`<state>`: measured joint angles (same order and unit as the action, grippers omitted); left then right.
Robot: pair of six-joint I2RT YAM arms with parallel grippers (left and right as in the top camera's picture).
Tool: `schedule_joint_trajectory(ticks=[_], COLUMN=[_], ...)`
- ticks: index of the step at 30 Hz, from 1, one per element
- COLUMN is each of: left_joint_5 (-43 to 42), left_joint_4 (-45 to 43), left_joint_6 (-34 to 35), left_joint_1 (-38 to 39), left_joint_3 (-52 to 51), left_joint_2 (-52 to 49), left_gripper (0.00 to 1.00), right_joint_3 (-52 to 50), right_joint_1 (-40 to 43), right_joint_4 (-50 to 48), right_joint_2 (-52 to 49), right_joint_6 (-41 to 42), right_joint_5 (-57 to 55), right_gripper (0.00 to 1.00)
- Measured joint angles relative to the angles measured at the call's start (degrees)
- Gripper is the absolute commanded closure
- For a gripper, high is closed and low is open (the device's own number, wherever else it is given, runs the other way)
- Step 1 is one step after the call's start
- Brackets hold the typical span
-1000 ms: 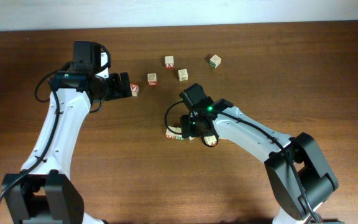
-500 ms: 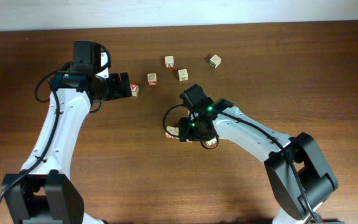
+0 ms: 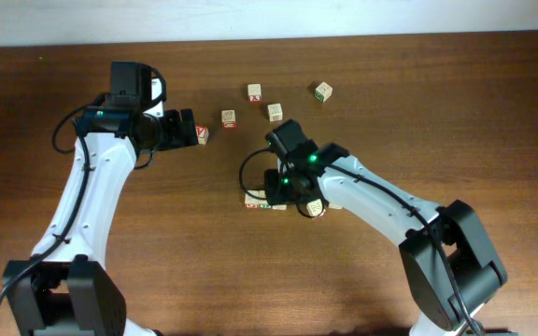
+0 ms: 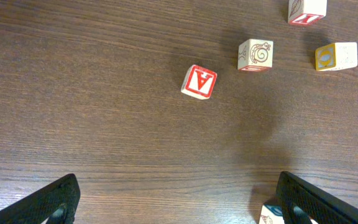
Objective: Rotate 5 blocks
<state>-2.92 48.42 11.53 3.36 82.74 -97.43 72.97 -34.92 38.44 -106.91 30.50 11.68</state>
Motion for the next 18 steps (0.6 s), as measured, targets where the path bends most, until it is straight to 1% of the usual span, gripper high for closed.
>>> schedule_joint_trajectory(ticks=[3,6,11,18], left_joint_5=[-0.02,0.0,0.0,0.0], left_joint_4=[-0.02,0.0,0.0,0.0], left_joint_6=[0.0,0.0,0.0,0.0], left_joint_1=[0.0,0.0,0.0,0.0], left_joint_3=[0.0,0.0,0.0,0.0], left_joint_2=[0.0,0.0,0.0,0.0], left_gripper=[0.01,0.01,0.01,0.01], right_joint_3=[0.07,-0.26,-1.2,-1.25], right_joint_1=[-2.64,-4.92,-5.05,-5.05], right_joint_4=[2.91,3.32,3.21,1.64], right_joint_2=[0.0,0.0,-0.22,-1.7], right_joint_6=[-0.72,-0.09,2.64,3.76], right_joint_5=[-0.5,-2.23,-5.44,-6.54], right_gripper=[0.96,0.96,0.96,0.96])
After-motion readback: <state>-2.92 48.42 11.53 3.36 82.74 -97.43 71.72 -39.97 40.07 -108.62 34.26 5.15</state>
